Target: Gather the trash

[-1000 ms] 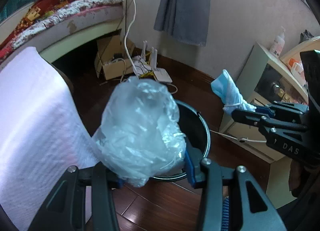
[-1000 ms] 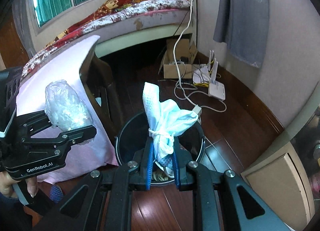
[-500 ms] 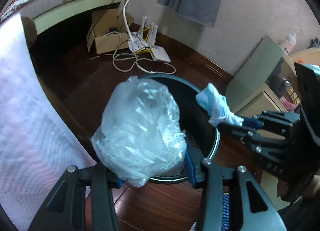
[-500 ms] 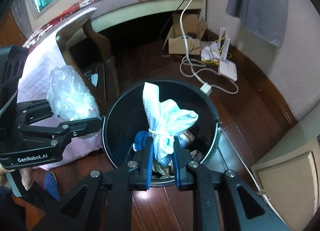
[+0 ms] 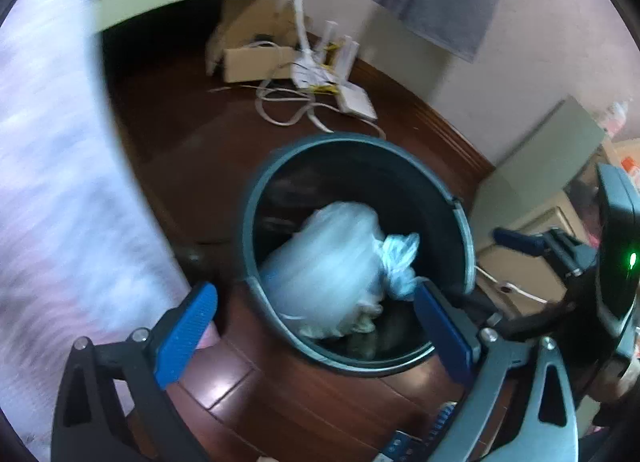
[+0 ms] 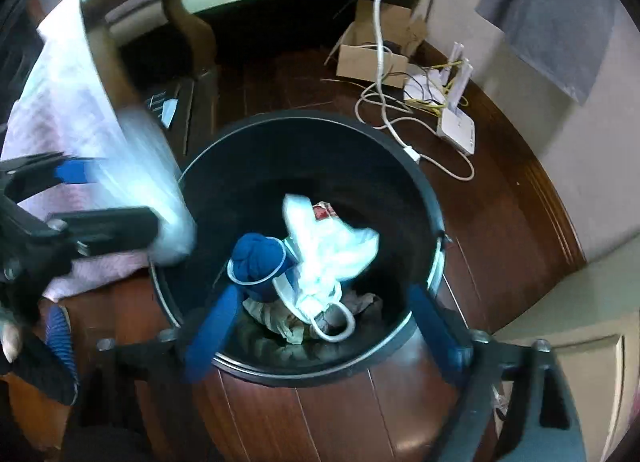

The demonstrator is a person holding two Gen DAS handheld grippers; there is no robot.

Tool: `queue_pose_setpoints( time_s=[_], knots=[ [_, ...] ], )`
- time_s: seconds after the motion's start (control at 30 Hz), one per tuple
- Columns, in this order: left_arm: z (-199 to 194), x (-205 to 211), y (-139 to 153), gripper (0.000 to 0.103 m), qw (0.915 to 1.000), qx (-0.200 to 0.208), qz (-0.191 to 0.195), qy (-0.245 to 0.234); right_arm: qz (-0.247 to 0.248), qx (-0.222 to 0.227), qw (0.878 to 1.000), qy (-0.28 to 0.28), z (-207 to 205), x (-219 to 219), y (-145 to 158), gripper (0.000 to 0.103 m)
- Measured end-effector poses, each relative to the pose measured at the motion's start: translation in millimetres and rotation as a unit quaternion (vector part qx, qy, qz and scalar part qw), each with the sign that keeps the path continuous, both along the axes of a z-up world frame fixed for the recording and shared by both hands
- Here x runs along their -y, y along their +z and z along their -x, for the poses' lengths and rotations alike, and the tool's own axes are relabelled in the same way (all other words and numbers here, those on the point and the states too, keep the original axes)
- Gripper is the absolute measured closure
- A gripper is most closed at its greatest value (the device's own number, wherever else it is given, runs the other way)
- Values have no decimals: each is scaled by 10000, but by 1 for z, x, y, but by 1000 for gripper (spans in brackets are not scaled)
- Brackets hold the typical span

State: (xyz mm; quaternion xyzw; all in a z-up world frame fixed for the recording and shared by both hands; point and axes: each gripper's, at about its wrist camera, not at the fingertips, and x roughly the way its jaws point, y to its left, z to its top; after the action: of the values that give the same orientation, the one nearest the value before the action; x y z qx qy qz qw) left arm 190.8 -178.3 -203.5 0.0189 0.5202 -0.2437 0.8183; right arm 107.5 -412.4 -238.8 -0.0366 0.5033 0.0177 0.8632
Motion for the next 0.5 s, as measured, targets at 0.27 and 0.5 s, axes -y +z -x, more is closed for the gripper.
queue_pose_setpoints(
  time_s=[0.27, 0.5],
  knots=[
    [21, -29, 5, 3, 9983, 315, -305, 382, -120, 209, 9997, -108, 8, -2, 18, 0],
    [33, -48, 26, 3, 9968, 555, -384, 432, -140, 312, 9994, -49, 15, -20, 36, 0]
  ],
)
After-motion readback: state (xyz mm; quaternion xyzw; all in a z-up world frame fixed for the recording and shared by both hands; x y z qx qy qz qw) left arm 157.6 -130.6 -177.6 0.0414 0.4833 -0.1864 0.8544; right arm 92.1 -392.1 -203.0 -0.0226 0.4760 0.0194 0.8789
